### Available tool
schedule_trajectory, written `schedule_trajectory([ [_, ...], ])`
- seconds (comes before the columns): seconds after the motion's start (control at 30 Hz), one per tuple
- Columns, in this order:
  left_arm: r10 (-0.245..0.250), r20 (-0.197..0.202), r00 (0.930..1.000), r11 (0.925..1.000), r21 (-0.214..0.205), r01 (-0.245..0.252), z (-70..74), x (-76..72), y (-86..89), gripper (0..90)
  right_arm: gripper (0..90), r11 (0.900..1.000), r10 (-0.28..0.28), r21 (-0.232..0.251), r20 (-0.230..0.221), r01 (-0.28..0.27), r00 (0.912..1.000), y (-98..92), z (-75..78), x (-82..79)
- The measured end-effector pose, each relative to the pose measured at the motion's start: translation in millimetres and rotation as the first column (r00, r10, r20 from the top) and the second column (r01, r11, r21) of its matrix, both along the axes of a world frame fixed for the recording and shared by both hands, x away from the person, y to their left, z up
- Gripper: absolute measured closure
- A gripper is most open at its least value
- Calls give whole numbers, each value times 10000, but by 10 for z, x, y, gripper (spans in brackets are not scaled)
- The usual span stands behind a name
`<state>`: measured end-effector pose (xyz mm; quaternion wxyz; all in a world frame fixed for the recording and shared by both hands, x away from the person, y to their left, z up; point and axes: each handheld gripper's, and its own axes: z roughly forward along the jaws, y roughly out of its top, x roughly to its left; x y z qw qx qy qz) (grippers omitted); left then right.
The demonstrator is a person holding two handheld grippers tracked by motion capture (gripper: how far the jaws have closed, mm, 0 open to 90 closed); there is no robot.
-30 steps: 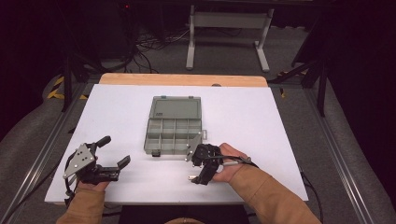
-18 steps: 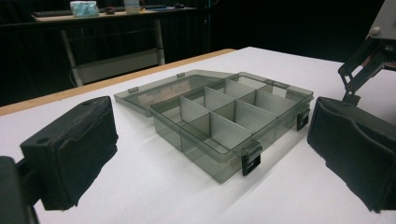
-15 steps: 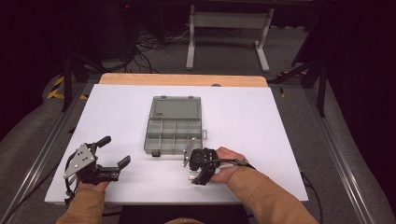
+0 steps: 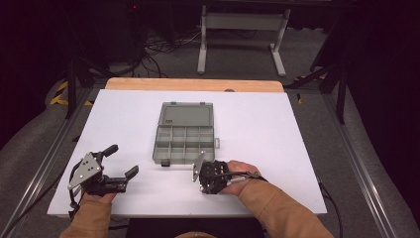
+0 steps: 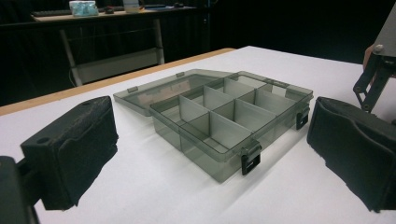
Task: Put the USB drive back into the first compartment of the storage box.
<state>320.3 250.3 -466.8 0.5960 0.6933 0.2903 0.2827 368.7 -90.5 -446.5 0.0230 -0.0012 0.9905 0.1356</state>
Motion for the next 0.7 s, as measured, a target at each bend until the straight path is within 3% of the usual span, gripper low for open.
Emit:
schedule_trajectory([
  [0.43,0,-4,10000,10000,4,0,0,0,-1,24,788,10000,-35,67,145,34,9999,-9,6,-9],
  [0.7,-21,14,10000,10000,11,21,-1,4,3,23,788,9978,-180,637,243,165,9995,-62,147,11],
])
